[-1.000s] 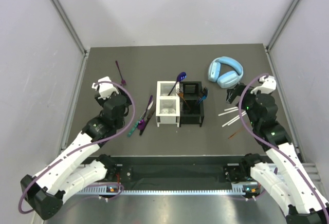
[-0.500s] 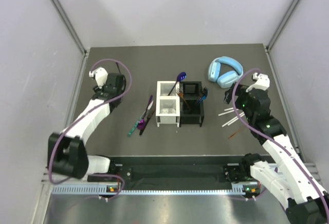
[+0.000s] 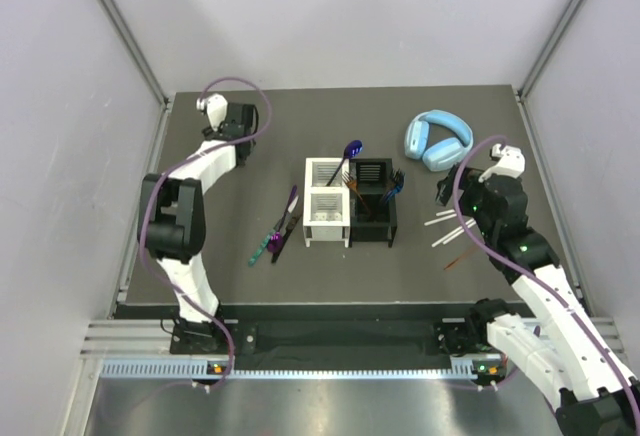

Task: Sort the eating utensils into containers
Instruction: Pick up the fork at the center of the board.

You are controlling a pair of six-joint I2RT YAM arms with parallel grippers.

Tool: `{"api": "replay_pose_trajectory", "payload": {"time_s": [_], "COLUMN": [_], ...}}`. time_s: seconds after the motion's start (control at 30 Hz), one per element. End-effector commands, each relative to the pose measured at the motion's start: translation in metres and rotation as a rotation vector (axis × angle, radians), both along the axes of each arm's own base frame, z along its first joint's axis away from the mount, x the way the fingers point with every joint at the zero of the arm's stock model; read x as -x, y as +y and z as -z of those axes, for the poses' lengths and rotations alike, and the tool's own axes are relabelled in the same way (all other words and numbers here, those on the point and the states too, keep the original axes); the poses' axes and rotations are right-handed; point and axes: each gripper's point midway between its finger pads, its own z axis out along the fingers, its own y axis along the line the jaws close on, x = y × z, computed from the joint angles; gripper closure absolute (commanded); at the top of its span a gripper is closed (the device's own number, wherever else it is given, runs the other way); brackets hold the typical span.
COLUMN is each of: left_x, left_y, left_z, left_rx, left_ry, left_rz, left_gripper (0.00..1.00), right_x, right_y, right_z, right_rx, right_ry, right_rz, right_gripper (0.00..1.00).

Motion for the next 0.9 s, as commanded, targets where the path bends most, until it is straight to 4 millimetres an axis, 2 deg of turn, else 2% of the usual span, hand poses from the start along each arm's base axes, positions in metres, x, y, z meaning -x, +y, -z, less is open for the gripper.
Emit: {"api": "replay_pose_trajectory", "payload": {"time_s": [0.0, 0.03, 0.07, 0.1, 0.2, 0.4, 0.6, 0.67, 0.87], "left_x": [-0.041, -0.044, -0.055, -0.057, -0.066, -0.067, -0.065, -0.065, -0.072], "left_y": [0.004, 0.004, 0.004, 0.006, 0.009, 0.020, 0.021, 0.023, 0.019], "left_z": [-0.007, -0.002, -0.011, 0.003, 0.010, 0.030, 0.041, 0.053, 0.058], "left_rx": [-0.022, -0.018, -0.010, -0.004, 0.006, 0.057, 0.056, 0.061, 0.078], "left_ry": [-0.040, -0.024, -0.042, -0.013, 0.006, 0.066, 0.109, 0.136, 0.125], "left_rz": [0.018, 0.022, 0.017, 0.008, -0.007, -0.032, -0.022, -0.019, 0.009], "left_gripper": [0.39, 0.39, 0.40, 0.40, 0.42, 0.44, 0.46, 0.46, 0.48], "right_x": [-0.004, -0.004, -0.005, -0.005, -0.004, -0.004, -0.005, -0.005, -0.005], "right_y": [0.003, 0.003, 0.003, 0.003, 0.002, 0.003, 0.004, 0.004, 0.003], "right_z": [-0.018, -0.017, -0.016, -0.016, -0.016, -0.013, -0.010, -0.010, -0.011], "right_rx": [-0.013, -0.011, -0.011, -0.011, -0.011, -0.009, -0.010, -0.010, -0.010], "right_ry": [-0.038, -0.036, -0.035, -0.033, -0.030, -0.022, -0.011, -0.012, -0.014], "right_rz": [-0.015, -0.017, -0.016, -0.021, -0.017, -0.020, -0.022, -0.025, -0.020], "right_gripper": [0.00, 0.00, 0.00, 0.00, 0.00, 0.00, 0.00, 0.00, 0.00]}}
